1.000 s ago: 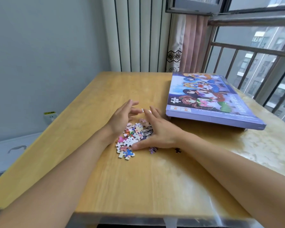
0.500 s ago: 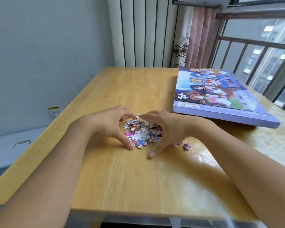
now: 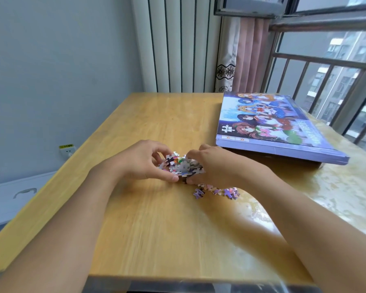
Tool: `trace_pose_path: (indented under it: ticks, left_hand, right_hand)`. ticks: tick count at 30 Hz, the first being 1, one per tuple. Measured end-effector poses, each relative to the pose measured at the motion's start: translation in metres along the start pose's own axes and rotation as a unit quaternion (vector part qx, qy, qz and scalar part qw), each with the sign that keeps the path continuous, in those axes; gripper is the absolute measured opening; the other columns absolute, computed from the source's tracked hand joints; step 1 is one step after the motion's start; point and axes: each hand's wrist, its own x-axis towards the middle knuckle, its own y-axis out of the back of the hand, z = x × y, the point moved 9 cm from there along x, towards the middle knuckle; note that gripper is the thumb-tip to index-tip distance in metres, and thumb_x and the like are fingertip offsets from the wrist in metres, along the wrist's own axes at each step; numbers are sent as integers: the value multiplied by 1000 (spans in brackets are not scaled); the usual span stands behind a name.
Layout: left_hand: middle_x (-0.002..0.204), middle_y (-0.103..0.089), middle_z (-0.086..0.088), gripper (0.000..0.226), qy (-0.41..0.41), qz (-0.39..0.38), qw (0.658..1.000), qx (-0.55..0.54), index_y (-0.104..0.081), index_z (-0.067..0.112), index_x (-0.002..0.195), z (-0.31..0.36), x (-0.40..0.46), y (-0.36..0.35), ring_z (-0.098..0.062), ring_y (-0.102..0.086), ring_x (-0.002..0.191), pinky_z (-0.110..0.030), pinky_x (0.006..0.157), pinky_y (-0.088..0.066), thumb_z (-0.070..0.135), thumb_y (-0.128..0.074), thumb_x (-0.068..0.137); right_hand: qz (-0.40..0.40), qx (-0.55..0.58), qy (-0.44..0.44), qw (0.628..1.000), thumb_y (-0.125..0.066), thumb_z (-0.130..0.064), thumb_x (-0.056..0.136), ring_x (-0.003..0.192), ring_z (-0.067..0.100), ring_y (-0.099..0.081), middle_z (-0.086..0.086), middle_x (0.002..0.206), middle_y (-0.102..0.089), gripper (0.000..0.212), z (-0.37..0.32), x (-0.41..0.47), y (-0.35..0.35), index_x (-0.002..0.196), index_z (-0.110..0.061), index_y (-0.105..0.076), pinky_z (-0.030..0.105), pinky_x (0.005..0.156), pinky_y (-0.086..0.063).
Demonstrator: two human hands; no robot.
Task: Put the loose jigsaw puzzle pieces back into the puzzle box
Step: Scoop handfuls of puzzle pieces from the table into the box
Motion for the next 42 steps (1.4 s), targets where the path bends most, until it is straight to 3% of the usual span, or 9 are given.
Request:
trace_pose_path:
  ticks: [7,11,13,17,23,26,29,35,42]
  left_hand:
    - [92,-72,16,45,-6,26,1000,-15,-75,41,95,6,-3,10,2,-66,92,-35,85,-57,73,-72,63]
    - [90,-71,17,25,-20,25,999,-38,-75,39,97,9,-1,6,0,-67,87,-30,80,-54,54,-77,78]
    - [97,-68,18,32,-27,25,999,-24,-73,41,99,9,1,3,3,-63,88,-22,75,-51,54,-83,71]
    - [94,-68,14,28,-42,50,998,-24,-74,36,96,11,4,0,-1,-61,82,-18,70,-48,39,-88,72]
    - [83,-68,2,18,-39,70,996,-47,-75,35,85,10,8,-1,-2,-60,68,-21,68,-49,39,-87,72]
    - [71,-66,14,16,-35,73,994,-72,-75,31,85,13,9,-3,3,-56,58,-22,65,-48,31,-87,74]
    - [71,-67,23,15,-35,68,994,-77,-76,31,86,15,9,-5,2,-58,63,-22,65,-48,31,-86,75]
    - [85,-74,7,17,-28,61,991,-114,-76,32,88,14,6,-2,-15,-69,79,-31,70,-58,38,-85,74]
    - [80,-72,10,11,-30,114,984,-135,-75,27,86,16,4,7,-2,-61,69,-23,69,-46,38,-73,88]
  right_hand:
    - [72,22,-1,997,-64,-31,89,84,28,-61,2,99,-59,33,0,0,13,119,-19,-58,43,72,-56]
    - [109,15,-21,994,-61,-26,90,77,29,-62,7,94,-64,23,5,0,20,110,-15,-63,43,68,-58]
    - [98,28,-25,994,-64,-37,92,84,28,-64,7,103,-67,34,5,-1,19,119,-16,-62,43,74,-58]
    - [-16,56,-29,998,-69,-74,75,113,24,-57,2,126,-57,88,-1,-10,9,142,-21,-47,42,93,-52]
    - [-51,38,4,998,-86,-62,64,111,19,-53,-5,121,-49,96,1,-11,6,143,-28,-45,38,90,-49]
    - [-40,71,13,997,-87,-51,70,101,18,-51,-7,110,-47,84,2,-9,8,141,-27,-49,34,81,-46]
    - [-24,85,14,996,-85,-42,76,106,21,-55,-4,114,-54,71,5,-8,10,137,-27,-53,37,87,-50]
    - [50,100,33,993,-77,-20,81,93,25,-62,3,107,-67,40,3,-5,18,119,-22,-67,41,79,-56]
    - [175,159,37,971,-66,-11,86,79,22,-61,3,86,-70,15,19,-25,24,100,-13,-71,37,71,-52]
